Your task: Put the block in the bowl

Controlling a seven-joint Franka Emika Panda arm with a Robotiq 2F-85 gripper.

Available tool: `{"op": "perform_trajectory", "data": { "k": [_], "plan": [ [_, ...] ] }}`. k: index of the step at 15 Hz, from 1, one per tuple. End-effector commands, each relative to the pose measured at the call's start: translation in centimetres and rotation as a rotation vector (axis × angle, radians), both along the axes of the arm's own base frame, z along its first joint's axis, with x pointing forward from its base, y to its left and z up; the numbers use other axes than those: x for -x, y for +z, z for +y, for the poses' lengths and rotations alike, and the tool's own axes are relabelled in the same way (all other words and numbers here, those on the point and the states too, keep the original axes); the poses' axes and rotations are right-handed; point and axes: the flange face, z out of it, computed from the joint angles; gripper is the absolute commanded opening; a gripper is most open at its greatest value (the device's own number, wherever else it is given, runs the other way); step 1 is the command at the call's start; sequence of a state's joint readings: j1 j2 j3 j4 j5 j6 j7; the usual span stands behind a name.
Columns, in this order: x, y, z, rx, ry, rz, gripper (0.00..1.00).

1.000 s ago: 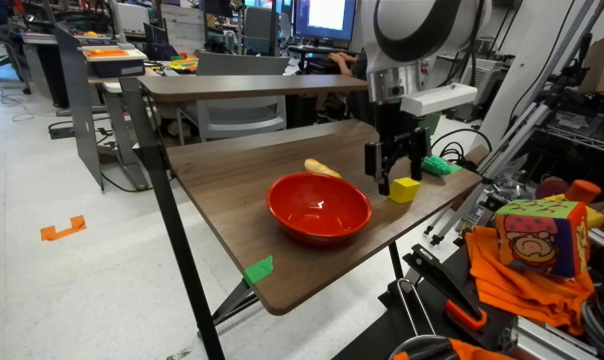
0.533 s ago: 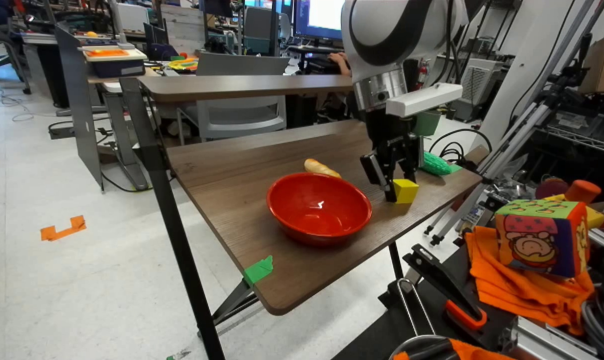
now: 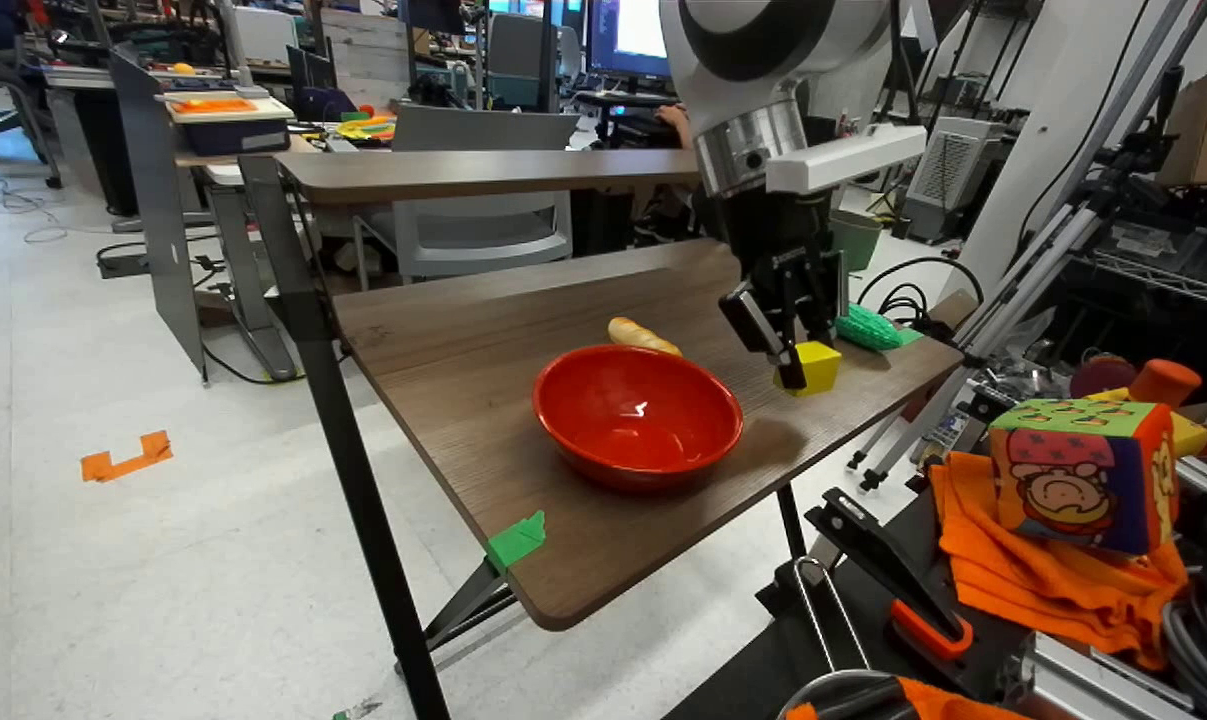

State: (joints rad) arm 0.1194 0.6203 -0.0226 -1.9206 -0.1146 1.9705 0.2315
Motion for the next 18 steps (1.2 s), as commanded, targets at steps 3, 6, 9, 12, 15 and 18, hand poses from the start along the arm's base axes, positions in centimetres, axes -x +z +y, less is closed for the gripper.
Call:
{"op": "perform_trajectory", "data": {
  "k": [3,6,9,12,15,18],
  "plan": [
    [2.4,6.1,6.9,-0.072,0.126,-0.103,0.17],
    [2.3,8.6,10.6,-0.098,0.177,-0.146,0.17],
    [1.2,9.6,13.6,-0.128,0.229,-0.165,0.17],
    [0.1,8.8,15.8,-0.161,0.262,-0.16,0.17],
    [-1.2,6.8,17.7,-0.185,0.284,-0.128,0.17],
    [-2.5,4.0,18.5,-0.184,0.275,-0.117,0.17]
  ]
}}
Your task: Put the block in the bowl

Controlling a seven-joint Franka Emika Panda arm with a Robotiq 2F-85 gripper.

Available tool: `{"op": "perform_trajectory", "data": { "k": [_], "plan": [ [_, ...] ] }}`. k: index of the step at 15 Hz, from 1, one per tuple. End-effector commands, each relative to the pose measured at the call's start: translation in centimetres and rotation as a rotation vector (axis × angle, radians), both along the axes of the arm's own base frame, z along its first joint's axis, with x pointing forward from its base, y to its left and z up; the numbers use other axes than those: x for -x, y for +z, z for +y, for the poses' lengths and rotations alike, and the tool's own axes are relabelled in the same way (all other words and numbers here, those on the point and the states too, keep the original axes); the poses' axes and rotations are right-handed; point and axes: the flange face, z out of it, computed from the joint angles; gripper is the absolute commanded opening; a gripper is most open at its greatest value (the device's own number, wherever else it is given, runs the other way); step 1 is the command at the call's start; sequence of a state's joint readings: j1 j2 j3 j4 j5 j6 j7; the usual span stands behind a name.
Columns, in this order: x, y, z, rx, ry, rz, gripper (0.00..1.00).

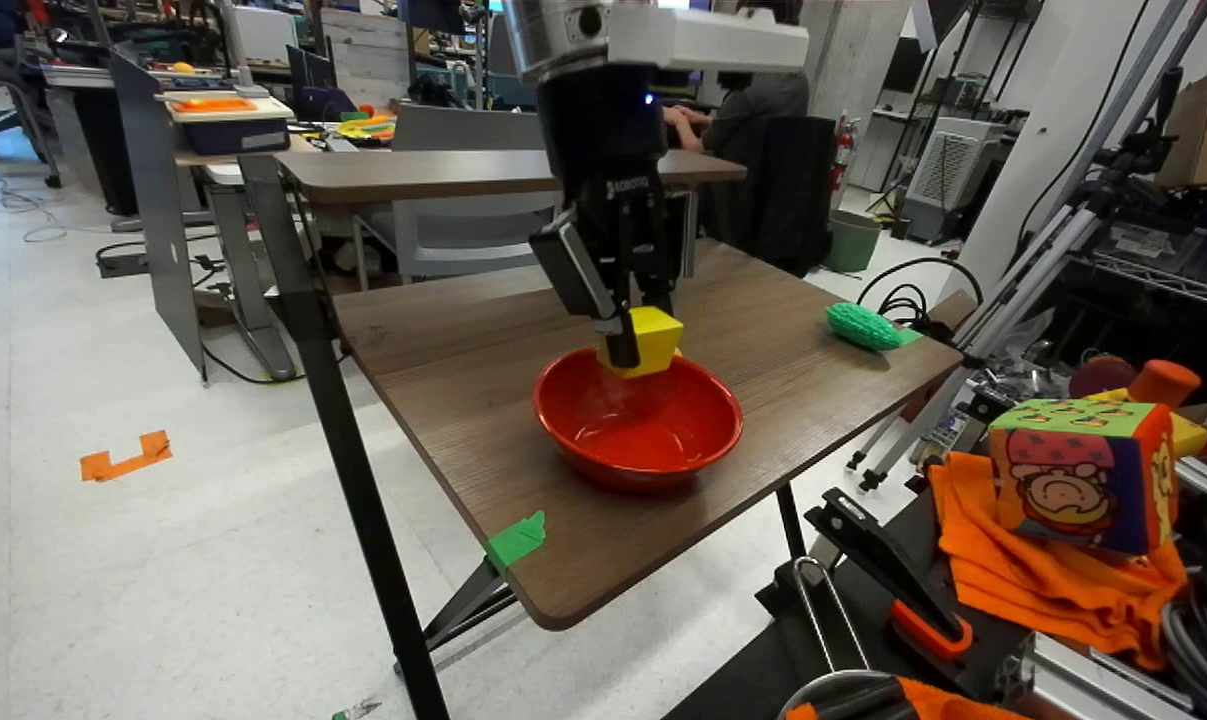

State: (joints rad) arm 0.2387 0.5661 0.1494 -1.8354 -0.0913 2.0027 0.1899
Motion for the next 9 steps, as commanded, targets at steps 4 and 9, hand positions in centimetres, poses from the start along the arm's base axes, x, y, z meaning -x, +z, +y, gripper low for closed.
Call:
{"op": "perform_trajectory", "data": {
  "k": [4,9],
  "plan": [
    [-2.8,-6.0,1.9,-0.01,-0.001,0.076,0.17],
    [-2.3,-8.8,0.6,0.044,-0.026,0.187,0.17]
  ]
}}
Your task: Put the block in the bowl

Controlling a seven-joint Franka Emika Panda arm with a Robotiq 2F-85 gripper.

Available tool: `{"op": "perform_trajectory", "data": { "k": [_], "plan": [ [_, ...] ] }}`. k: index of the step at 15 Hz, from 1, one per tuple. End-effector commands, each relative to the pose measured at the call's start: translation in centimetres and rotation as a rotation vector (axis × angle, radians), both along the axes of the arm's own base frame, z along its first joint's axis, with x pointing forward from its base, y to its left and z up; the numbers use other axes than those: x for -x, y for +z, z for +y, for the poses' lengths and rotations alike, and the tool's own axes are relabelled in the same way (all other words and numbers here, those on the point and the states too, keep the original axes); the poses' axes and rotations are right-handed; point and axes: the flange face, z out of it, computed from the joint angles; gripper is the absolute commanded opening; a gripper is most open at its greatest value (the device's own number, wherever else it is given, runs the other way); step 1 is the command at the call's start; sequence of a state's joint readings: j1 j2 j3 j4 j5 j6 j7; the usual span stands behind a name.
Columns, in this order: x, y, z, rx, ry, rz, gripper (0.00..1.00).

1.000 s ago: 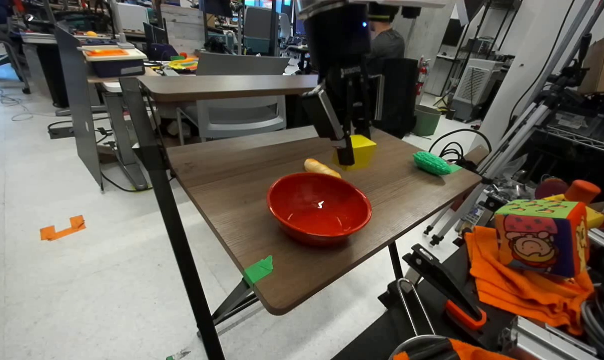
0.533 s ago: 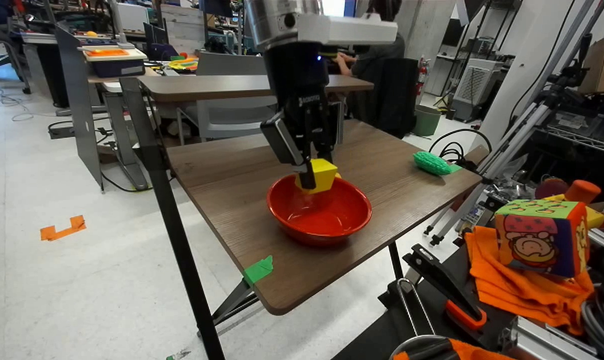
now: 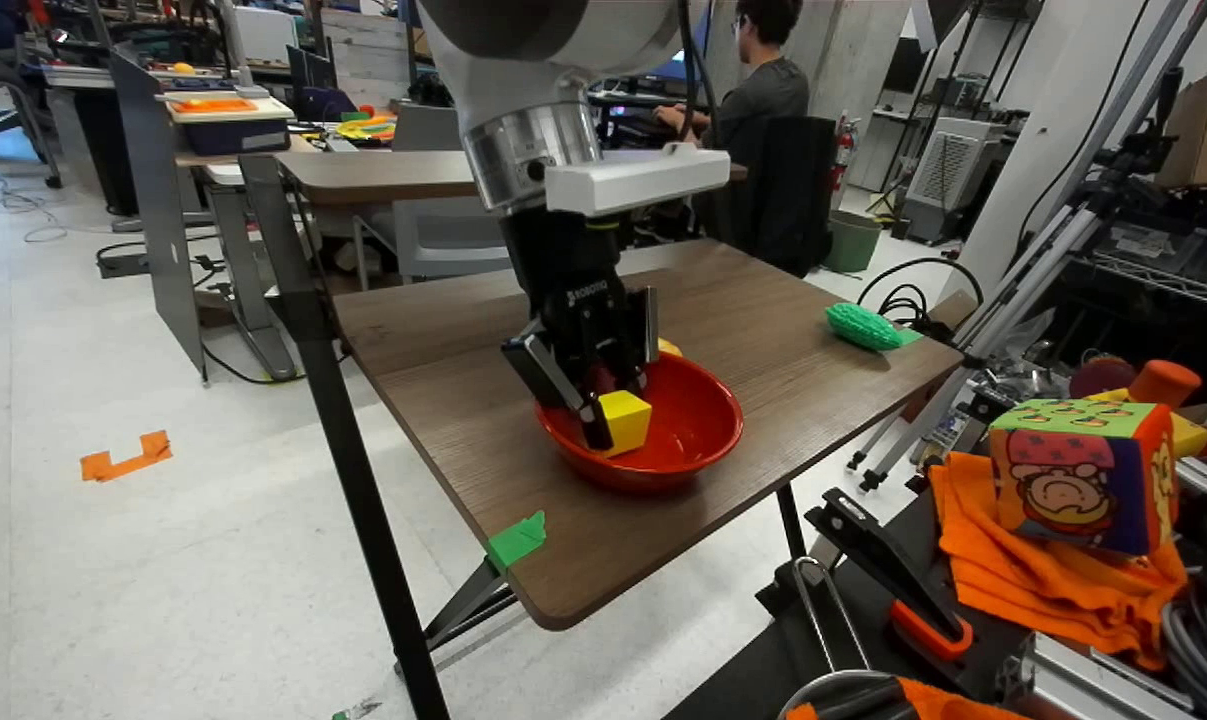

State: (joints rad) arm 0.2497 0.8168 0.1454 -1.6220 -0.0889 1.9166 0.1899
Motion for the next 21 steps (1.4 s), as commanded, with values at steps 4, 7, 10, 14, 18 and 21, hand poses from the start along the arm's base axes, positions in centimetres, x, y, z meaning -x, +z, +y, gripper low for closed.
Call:
{"op": "perform_trajectory", "data": {
  "k": [4,7,10,14,18,21],
  "plan": [
    [0.2,-0.6,-1.2,0.043,-0.025,0.075,0.17],
    [0.5,0.0,-0.3,0.046,0.003,0.04,0.74],
    [2.1,2.6,-0.1,0.023,0.017,0.038,0.96],
    [4.4,9.4,-1.7,-0.066,-0.085,0.004,1.0],
    [3.7,10.8,-2.1,-0.071,-0.126,0.02,1.0],
    [4.4,11.4,-3.0,-0.072,-0.142,0.017,1.0]
  ]
}}
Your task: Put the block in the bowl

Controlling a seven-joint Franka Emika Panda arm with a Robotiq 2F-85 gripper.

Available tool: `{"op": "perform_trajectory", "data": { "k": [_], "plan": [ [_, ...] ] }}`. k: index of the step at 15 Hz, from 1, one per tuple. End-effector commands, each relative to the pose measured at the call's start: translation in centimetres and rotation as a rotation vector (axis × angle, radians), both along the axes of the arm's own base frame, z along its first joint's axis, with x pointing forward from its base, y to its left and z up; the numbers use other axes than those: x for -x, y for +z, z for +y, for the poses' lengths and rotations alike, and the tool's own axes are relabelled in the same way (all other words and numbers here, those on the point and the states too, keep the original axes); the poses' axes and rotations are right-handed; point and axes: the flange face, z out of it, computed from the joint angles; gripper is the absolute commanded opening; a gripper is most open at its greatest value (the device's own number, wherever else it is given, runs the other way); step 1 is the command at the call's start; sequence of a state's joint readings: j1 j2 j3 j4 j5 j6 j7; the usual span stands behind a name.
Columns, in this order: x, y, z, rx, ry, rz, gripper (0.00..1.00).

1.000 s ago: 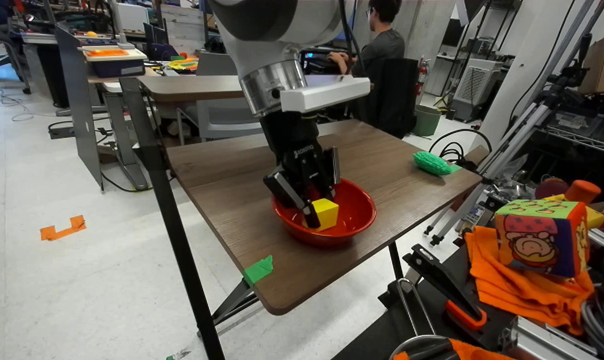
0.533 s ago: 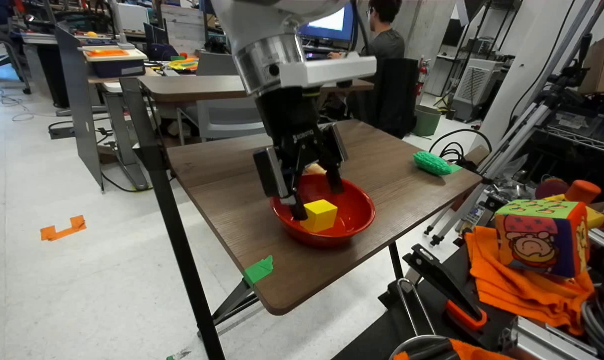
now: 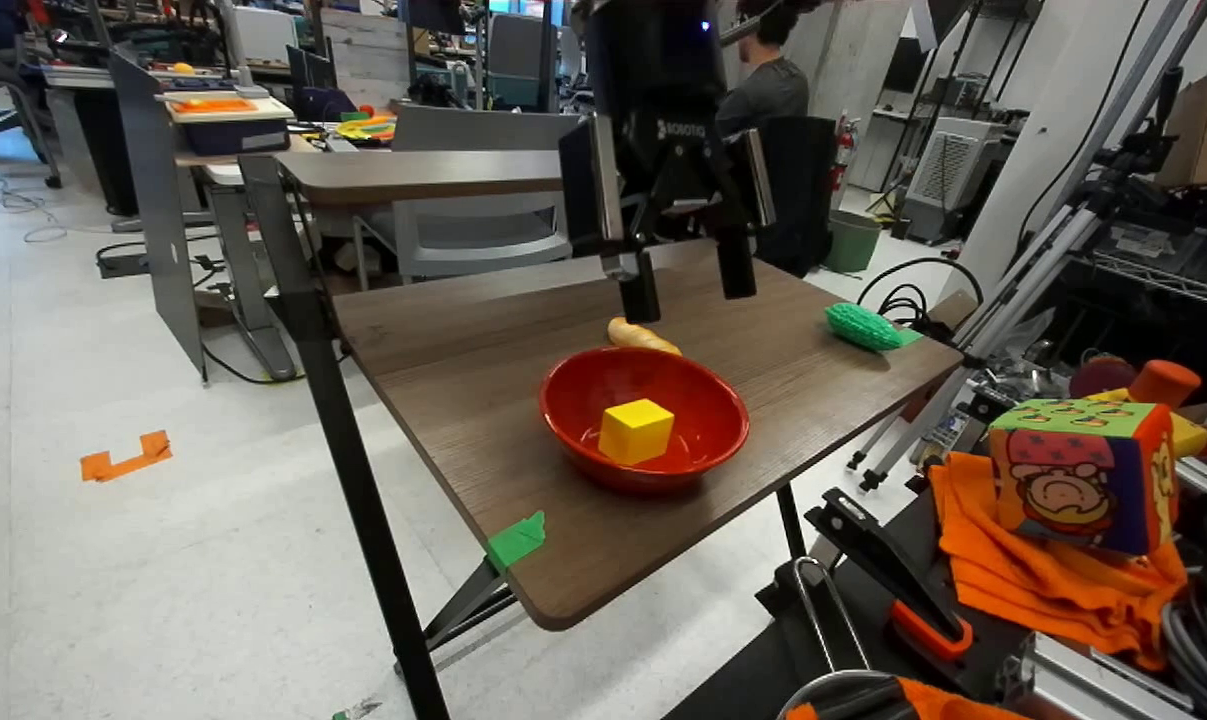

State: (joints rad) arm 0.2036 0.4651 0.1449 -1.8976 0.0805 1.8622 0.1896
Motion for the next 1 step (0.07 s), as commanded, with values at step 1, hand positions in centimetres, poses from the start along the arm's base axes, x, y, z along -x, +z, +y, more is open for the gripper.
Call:
{"op": "perform_trajectory", "data": {
  "k": [1],
  "plan": [
    [0.08,-0.22,0.1,-0.001,0.001,0.001,1.0]
  ]
}}
